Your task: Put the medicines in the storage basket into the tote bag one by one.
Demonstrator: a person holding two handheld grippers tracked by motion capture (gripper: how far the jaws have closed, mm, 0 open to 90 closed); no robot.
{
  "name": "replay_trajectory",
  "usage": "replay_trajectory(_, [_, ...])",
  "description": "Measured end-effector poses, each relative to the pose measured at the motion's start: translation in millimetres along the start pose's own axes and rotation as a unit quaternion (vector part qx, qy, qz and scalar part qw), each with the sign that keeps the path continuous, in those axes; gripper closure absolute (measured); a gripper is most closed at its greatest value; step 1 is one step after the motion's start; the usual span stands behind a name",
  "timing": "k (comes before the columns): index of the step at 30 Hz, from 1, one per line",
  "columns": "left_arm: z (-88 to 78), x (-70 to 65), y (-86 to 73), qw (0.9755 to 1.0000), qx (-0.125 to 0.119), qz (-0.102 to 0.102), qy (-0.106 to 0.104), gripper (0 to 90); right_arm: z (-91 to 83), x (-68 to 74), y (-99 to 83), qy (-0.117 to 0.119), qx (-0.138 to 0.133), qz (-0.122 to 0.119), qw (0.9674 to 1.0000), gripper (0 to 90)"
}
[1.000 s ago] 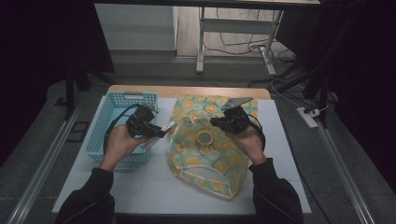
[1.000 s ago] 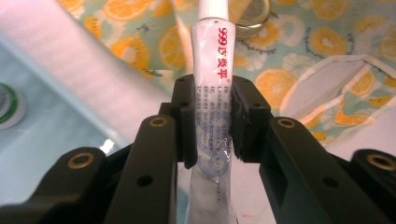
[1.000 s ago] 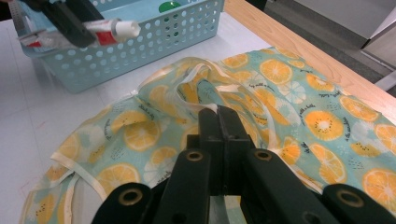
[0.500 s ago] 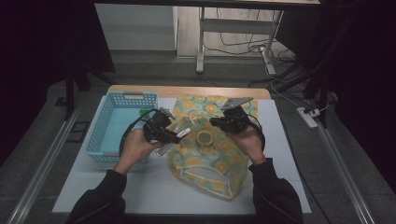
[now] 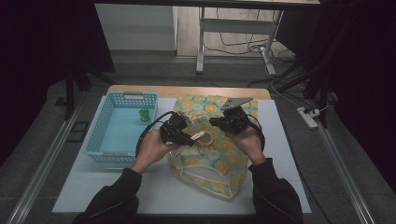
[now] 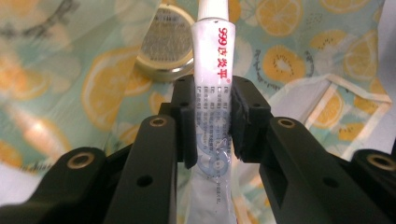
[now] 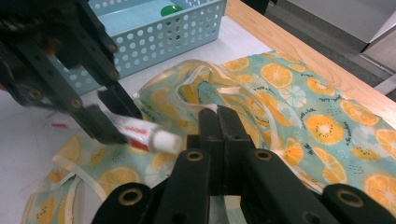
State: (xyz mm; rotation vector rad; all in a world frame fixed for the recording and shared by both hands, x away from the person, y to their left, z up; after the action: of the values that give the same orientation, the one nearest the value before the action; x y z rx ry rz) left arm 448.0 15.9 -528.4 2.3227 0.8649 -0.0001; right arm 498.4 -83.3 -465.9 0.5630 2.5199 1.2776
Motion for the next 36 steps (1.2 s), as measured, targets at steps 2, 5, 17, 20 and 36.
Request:
replay_trajectory(2, [5.2,0.6,2.9,1.0000,0.003,0.002,0.005,72.7,0.1,0.5,0.2,0.000,0.000,0.000,1.0000,90.0])
replay_trajectory(5, [12.8,2.8,7.2,0.9999,0.006,0.004,0.011,72.7,0.2,0.8,0.3,0.000,0.000,-0.001,1.0000,90.0])
replay_trajectory(17, [28.1,20.7,21.7,0.9984,-0.005,0.000,0.057,72.7,0.5,1.4,0.6,0.000,-0.001,-0.001,1.0000,90.0])
replay_trajectory(20, [30.4,26.7,22.2,0.9980,-0.009,-0.006,0.062,72.6,0.8,1.3,0.5,-0.001,-0.001,0.000,1.0000,90.0])
replay_trajectory(36, [46.3,55.6,22.7,0.9944,-0.009,-0.056,0.090,72.6,7.7,4.0,-2.8,0.000,0.008,-0.004,1.0000,90.0])
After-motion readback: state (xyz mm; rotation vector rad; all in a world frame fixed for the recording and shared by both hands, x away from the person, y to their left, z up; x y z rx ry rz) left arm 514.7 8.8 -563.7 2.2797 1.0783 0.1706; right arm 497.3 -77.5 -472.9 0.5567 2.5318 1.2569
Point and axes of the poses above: each handheld gripper's, and its own axes: z roughly forward along the jaws, y roughly out of its top, x roughly to its left, the point moved 10 cm from there along z, roughly forward along the jaws, and after that the axes turned 3 degrees about -x, right-handed, at the moved point
